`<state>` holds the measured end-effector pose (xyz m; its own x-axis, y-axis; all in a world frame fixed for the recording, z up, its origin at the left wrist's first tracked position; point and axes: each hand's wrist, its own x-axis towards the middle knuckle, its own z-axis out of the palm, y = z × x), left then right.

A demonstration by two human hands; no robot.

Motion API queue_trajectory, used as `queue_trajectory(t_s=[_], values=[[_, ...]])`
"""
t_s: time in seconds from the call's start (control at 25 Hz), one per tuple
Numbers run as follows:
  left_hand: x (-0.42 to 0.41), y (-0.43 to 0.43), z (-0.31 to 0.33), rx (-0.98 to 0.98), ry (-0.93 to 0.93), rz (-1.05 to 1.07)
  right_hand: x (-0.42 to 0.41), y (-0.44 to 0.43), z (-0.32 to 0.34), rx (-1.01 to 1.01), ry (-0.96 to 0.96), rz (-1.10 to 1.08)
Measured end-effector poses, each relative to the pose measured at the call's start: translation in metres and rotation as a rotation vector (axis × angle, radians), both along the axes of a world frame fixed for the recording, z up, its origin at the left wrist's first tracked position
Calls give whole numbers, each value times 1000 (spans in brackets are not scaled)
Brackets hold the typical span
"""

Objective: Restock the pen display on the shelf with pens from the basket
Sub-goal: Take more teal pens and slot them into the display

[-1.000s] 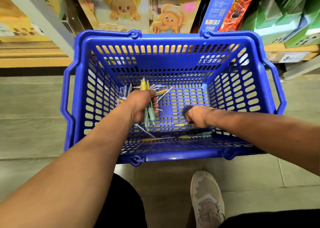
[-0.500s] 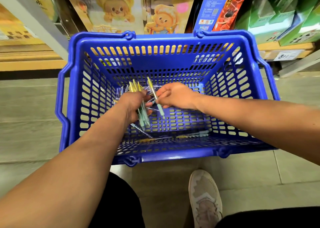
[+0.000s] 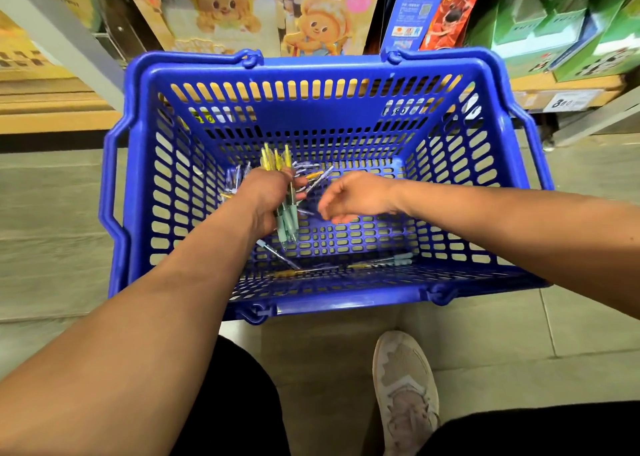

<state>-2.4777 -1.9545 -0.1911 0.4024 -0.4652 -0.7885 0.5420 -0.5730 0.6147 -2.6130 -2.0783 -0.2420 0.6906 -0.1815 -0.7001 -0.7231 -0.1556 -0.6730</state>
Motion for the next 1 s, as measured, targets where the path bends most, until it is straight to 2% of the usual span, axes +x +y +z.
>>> queue_trajectory(t_s=[0.12, 0.24, 0.44, 0.6, 0.76, 0.88, 1.0], values=[[5, 4, -1, -3, 30, 14, -28, -3, -18, -322, 290, 530], [8, 7, 0, -10, 46, 7, -53, 0, -34, -463, 401, 860], [6, 4, 0, -20, 55, 1, -62, 0, -42, -493, 379, 977], [8, 7, -2, -1, 56, 0, -62, 6, -44, -599, 326, 1113], [8, 7, -1, 2, 57, -24, -52, 1, -38, -569, 279, 935], [5, 7, 0, 12, 75, -19, -40, -14, -30, -479, 203, 516], [5, 6, -5, 41, 47, 0, -20, -18, -16, -193, 3, 39]])
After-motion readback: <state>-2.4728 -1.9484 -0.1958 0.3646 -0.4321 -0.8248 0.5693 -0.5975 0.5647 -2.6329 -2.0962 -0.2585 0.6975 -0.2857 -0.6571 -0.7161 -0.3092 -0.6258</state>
